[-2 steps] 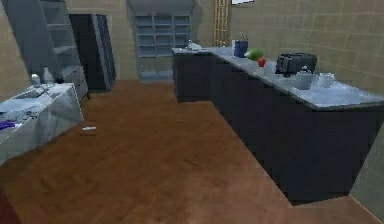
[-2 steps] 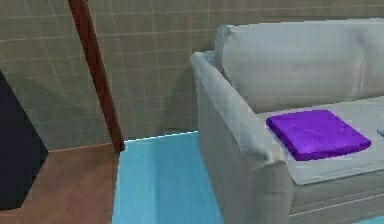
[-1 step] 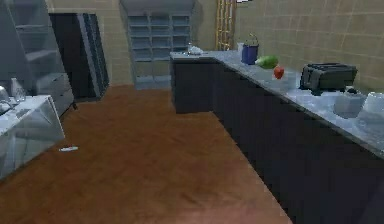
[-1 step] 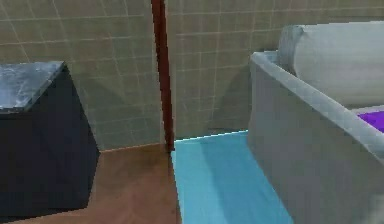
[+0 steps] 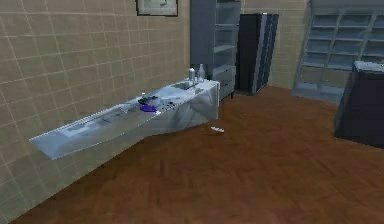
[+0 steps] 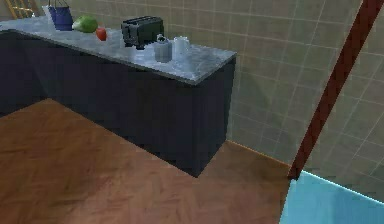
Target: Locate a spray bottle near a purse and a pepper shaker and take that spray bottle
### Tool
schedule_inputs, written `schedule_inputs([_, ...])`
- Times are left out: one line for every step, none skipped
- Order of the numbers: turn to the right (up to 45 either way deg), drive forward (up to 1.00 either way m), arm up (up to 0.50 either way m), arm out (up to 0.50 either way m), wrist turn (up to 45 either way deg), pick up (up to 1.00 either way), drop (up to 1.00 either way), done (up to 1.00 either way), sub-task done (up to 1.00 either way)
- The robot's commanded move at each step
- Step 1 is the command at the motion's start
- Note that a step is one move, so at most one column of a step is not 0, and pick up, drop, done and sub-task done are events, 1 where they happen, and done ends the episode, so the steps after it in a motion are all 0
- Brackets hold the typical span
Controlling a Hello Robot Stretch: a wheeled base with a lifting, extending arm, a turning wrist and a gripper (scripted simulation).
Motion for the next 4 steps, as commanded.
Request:
schedule_inputs([-9.0,0.00,0.00,0.00,0.0,0.00,0.00,0.00,0.00])
schedule_inputs([0.0,1.00,0.00,0.00,0.0,0.00,0.00,0.00,0.00])
schedule_inputs([45.0,0.00,0.00,0.00,0.0,0.00,0.00,0.00,0.00])
schedule_inputs([45.0,0.00,0.00,0.00,0.0,0.00,0.00,0.00,0.00])
